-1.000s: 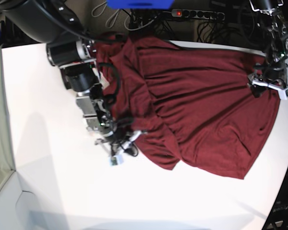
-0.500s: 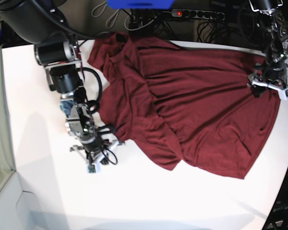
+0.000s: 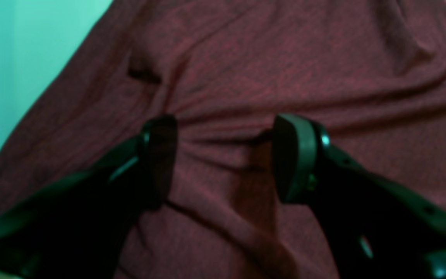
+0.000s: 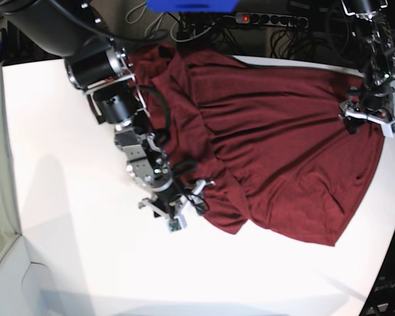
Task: Layout the t-shirt on the table in an organized manner, then fold the t-shirt properly
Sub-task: 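Regrasp the bunched shirt edge with the right gripper, then drag the shirt edge with the right gripper toward the left gripper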
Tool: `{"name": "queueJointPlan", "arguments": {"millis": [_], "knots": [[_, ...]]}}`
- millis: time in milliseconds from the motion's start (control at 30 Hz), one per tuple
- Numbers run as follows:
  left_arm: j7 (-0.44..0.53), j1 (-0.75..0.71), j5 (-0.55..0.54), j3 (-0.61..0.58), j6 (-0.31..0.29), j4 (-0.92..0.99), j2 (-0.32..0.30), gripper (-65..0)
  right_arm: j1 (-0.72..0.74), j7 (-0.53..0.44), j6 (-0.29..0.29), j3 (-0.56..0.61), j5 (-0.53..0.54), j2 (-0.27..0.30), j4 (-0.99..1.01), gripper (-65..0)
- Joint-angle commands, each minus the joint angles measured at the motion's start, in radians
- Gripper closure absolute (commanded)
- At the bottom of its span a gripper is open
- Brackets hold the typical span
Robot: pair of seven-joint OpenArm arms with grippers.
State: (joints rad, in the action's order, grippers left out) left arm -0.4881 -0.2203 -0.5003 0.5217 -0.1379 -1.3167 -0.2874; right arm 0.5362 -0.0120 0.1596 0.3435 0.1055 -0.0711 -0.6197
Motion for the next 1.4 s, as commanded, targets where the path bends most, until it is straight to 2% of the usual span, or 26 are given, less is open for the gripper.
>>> {"name": "queueJointPlan", "arguments": {"millis": [0, 267, 333, 400, 533, 633, 800, 1000, 1067, 1233, 1367], "knots": [[-0.085, -0.011, 0.001, -0.005, 0.017, 0.009, 0.003, -38.4, 0.035, -0.029, 0.004, -0.001, 0.001, -0.006, 0.011, -33.5], [-0.085, -0.009, -0.001, -0.005, 0.017, 0.016, 0.003, -38.4, 0.035, -0.032, 0.004, -0.001, 0.003, -0.006, 0.114, -33.3], [-0.085, 0.002, -0.001, -0.005, 0.017, 0.016, 0.003, -38.4, 0.032, -0.032, 0.004, 0.001, 0.003, -0.006, 0.114, -30.5], [-0.085, 0.005, 0.004, -0.005, 0.017, 0.019, 0.004, -38.4, 0.022, -0.032, 0.004, 0.002, 0.003, -0.006, 0.114, -23.1], [-0.085, 0.005, 0.005, -0.005, 0.017, 0.019, 0.017, -38.4, 0.003, -0.032, 0.004, 0.002, 0.001, -0.006, 0.114, -0.5], [-0.085, 0.005, 0.005, -0.005, 0.017, 0.019, 0.017, -38.4, -0.015, -0.023, 0.004, 0.012, 0.0, -0.006, 0.114, 0.0], [-0.085, 0.005, 0.005, -0.005, 0.017, 0.019, 0.017, -38.4, -0.038, -0.029, 0.004, 0.111, 0.003, -0.002, 0.11, 0.0], [-0.085, 0.005, -0.001, -0.005, 0.017, 0.013, 0.017, -38.4, -0.047, -0.026, -0.001, 0.119, 0.006, 0.012, 0.03, 0.0], [-0.085, 0.005, -0.002, -0.005, 0.017, 0.009, 0.017, -38.4, -0.023, -0.023, -0.002, 0.116, 0.006, 0.021, 0.017, 0.0], [-0.085, -0.001, -0.004, -0.005, 0.017, 0.007, 0.017, -38.4, 0.017, 0.002, -0.004, 0.018, 0.001, 0.047, 0.019, 0.0], [-0.085, -0.008, -0.004, -0.005, 0.017, 0.007, 0.018, -38.4, 0.029, 0.024, -0.004, -0.001, 0.003, 0.067, 0.016, 0.0]]}}
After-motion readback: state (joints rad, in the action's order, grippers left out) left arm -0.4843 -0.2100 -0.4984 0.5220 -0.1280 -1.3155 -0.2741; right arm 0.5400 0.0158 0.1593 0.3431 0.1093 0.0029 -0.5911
